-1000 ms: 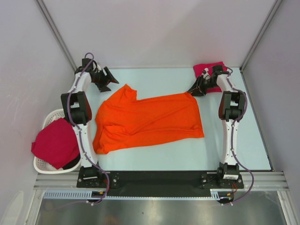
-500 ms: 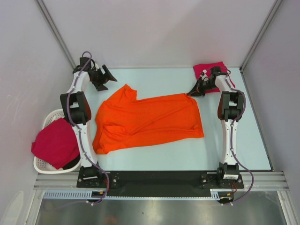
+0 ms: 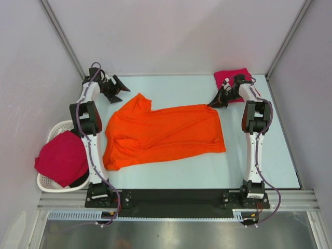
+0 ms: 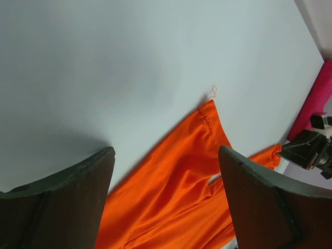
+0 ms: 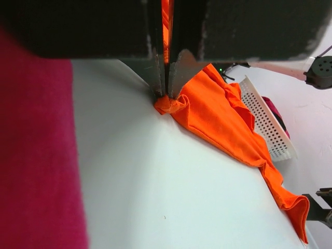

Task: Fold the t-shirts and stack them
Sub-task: Grap the side of the flattened tshirt furthest away from the robot with both arms

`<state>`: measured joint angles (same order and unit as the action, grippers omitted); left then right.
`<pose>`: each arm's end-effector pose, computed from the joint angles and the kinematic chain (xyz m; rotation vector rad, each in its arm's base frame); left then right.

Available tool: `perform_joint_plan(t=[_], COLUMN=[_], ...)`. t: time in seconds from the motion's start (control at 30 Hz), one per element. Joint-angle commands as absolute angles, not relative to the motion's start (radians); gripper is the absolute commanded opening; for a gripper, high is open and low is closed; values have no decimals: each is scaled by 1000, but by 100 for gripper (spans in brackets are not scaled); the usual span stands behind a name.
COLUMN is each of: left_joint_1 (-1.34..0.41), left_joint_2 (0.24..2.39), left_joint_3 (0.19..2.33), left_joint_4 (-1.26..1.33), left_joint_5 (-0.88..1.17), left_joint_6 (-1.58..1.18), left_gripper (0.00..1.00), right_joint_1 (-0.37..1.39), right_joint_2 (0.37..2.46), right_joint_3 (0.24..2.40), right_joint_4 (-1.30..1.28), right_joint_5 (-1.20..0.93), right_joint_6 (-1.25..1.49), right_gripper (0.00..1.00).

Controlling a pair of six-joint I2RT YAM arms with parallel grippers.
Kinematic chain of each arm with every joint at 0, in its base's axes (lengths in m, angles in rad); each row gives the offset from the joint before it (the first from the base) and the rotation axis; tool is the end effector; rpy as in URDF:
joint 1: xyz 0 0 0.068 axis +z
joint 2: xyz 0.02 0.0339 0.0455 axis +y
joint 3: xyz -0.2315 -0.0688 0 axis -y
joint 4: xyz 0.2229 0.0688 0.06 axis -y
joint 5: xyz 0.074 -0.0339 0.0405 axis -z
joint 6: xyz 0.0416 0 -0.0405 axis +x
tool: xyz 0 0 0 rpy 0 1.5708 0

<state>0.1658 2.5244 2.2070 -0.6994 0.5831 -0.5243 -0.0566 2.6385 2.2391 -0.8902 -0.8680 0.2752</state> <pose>0.4935 0.0593 0.1425 -0.6613 2.4866 -0.8870 0.4805 0.0046 0.0968 0.2697 2.6776 1.2786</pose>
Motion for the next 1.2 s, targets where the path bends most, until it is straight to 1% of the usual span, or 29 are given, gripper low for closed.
perform_joint_plan(t=[0.0,0.2,0.23,0.3,0.4,0.47,0.5,0.53,0.7,0.77,0.97,1.17], left_joint_1=[149,94,78,60,40,38,38,43,61,74,150,232], left_joint_2=[2554,2571,2572,2580,2592,2594,2595,2594,2573,2533,2441,2395], left_joint_3=[2212,2166,2161,2161,2163,2163,2169,2171,2180,2184,2273,2250], left_joint_4=[-678,-661,-660,-658,-653,-661,-670,-678,-680,-680,-706,-704], left_joint_5=[655,710,715,716,721,712,701,684,664,626,546,568], left_joint_6=[-557,-558,-558,-557,-561,-560,-557,-557,-545,-528,-517,-520], left_gripper=[86,82,80,78,65,42,29,0,0,0,0,0], right_joint_1=[-63,-63,-61,-63,-64,-69,-69,-71,-75,-77,-92,-120], right_joint_2=[2592,2597,2596,2595,2594,2592,2589,2589,2585,2577,2533,2484], right_joint_3=[2224,2218,2218,2218,2218,2218,2217,2217,2214,2212,2238,2252], right_joint_4=[-922,-923,-923,-922,-920,-920,-919,-917,-917,-917,-920,-907], right_joint_5=[-815,-821,-821,-824,-828,-833,-834,-836,-839,-839,-802,-798], right_joint_6=[256,256,255,256,256,258,259,259,261,259,255,271], right_gripper=[0,0,0,0,0,0,0,0,0,0,0,0])
